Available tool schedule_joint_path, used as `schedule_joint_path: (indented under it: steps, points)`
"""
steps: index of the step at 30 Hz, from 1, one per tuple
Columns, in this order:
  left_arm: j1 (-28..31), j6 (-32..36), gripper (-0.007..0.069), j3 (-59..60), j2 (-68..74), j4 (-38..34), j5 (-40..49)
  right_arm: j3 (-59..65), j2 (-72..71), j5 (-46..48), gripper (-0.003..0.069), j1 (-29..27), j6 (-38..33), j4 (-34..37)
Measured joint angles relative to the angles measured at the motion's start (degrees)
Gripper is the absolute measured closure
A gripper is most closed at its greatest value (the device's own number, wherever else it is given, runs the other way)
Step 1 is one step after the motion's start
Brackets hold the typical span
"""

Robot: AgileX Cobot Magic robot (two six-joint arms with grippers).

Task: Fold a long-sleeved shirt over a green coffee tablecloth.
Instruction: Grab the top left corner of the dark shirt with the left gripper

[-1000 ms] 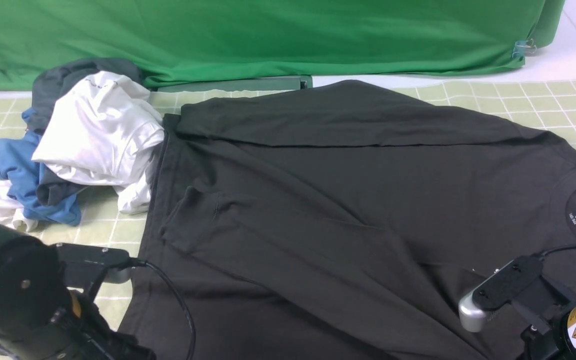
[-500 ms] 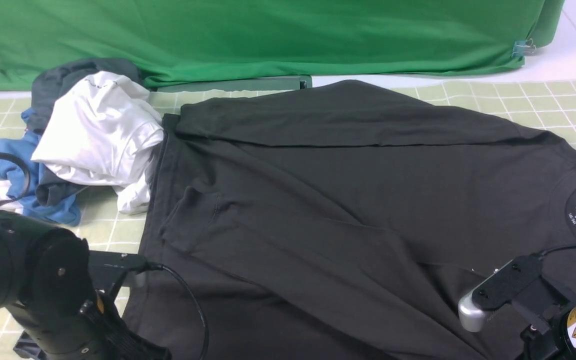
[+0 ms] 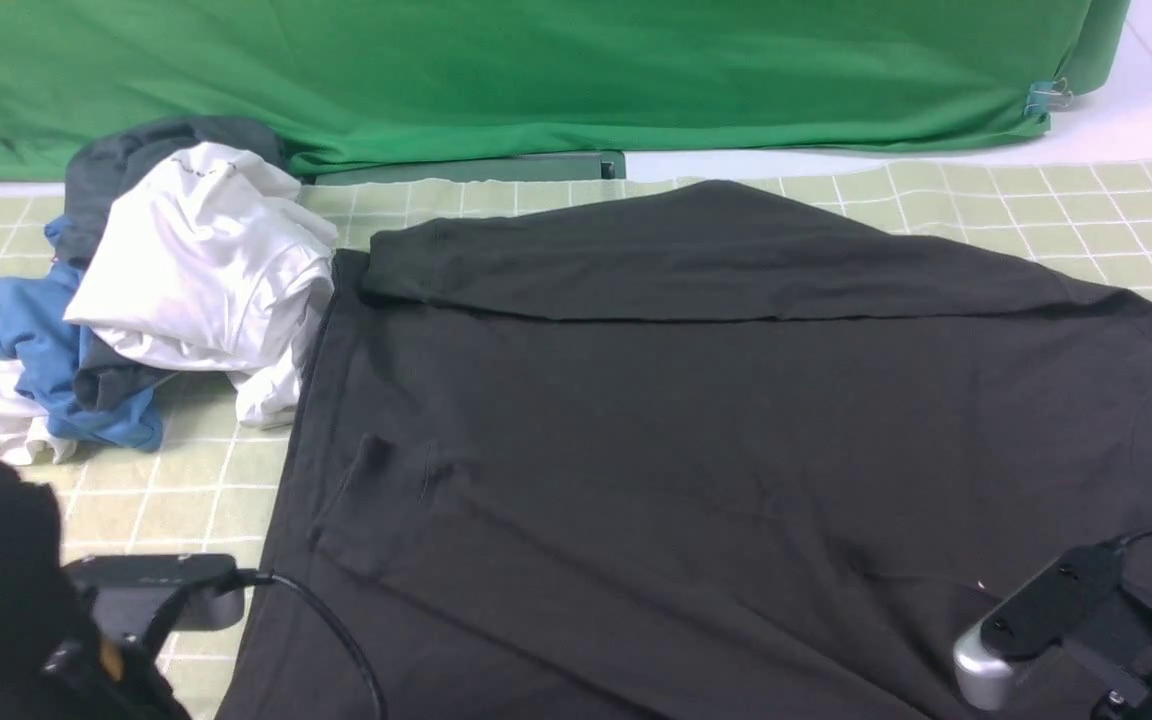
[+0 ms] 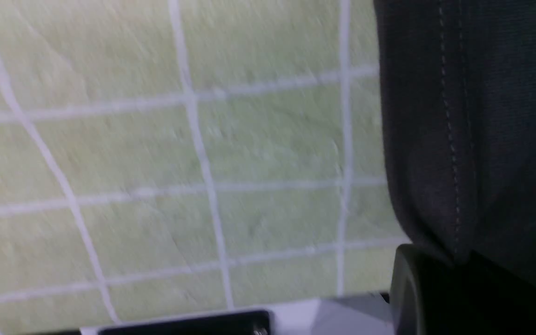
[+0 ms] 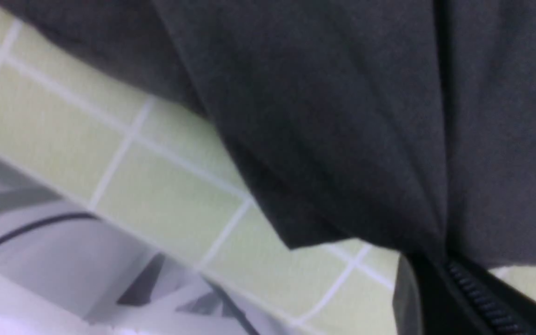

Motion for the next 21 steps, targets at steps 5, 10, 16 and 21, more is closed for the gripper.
schedule_joint_path:
  steps: [5,10,16,21]
  points:
    - [0.00,0.00,0.0606,0.18,-3.37,-2.93,1.77,0.37,-0.25,0.85,0.0649,0.00,0.00,0.00]
    - [0.00,0.00,0.0584,0.22,-4.03,-3.05,2.03,0.41,-0.30,1.52,0.0622,0.00,0.00,-0.06]
    - [0.00,0.00,0.0423,0.17,-4.03,-2.32,4.18,0.43,-0.36,3.23,0.0475,0.00,0.00,-0.17]
    - [0.00,-0.27,0.0295,-2.74,-4.17,1.34,4.46,0.29,-0.93,3.36,0.0393,0.00,0.00,-0.17]
